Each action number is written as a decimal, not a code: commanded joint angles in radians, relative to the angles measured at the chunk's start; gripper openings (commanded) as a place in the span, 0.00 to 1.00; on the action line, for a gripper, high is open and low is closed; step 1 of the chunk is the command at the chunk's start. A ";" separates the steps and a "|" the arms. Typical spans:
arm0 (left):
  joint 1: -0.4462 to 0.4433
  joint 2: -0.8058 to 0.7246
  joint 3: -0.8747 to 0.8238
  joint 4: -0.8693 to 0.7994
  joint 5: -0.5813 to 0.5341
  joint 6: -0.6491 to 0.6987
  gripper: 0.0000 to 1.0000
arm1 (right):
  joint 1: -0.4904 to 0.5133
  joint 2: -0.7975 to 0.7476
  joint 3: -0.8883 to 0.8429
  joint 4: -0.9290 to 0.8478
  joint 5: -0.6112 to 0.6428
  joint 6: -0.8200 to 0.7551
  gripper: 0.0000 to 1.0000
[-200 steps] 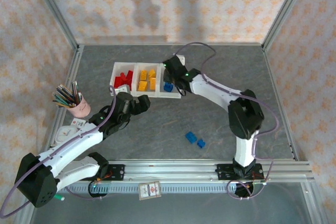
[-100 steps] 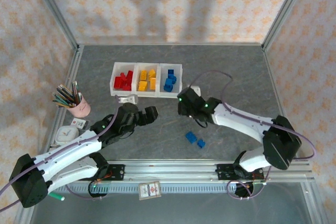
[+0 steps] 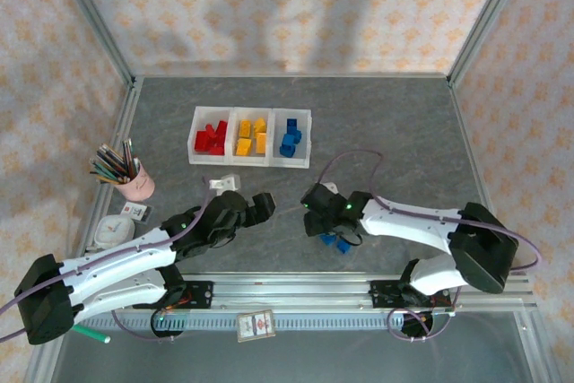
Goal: Sort the legos into containers by color
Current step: Pick up the lego from the bottom-center of the table.
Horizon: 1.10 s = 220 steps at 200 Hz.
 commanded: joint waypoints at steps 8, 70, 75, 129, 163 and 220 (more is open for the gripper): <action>-0.009 -0.022 -0.009 -0.025 -0.055 -0.033 0.99 | 0.028 0.066 0.011 -0.029 0.004 -0.035 0.66; -0.008 -0.025 -0.011 -0.041 -0.065 -0.027 0.99 | 0.031 0.157 0.045 -0.057 0.066 -0.049 0.50; -0.009 -0.025 -0.012 -0.040 -0.065 -0.027 0.99 | 0.032 0.161 0.048 -0.059 0.071 -0.049 0.49; -0.009 -0.029 -0.010 -0.044 -0.071 -0.028 0.99 | 0.032 0.192 0.072 -0.056 0.087 -0.061 0.28; -0.009 -0.045 0.004 -0.052 -0.081 -0.018 0.99 | 0.033 0.173 0.093 -0.046 0.091 -0.059 0.22; 0.001 -0.078 0.087 -0.145 -0.156 0.045 0.99 | 0.026 0.157 0.241 -0.058 0.128 -0.071 0.20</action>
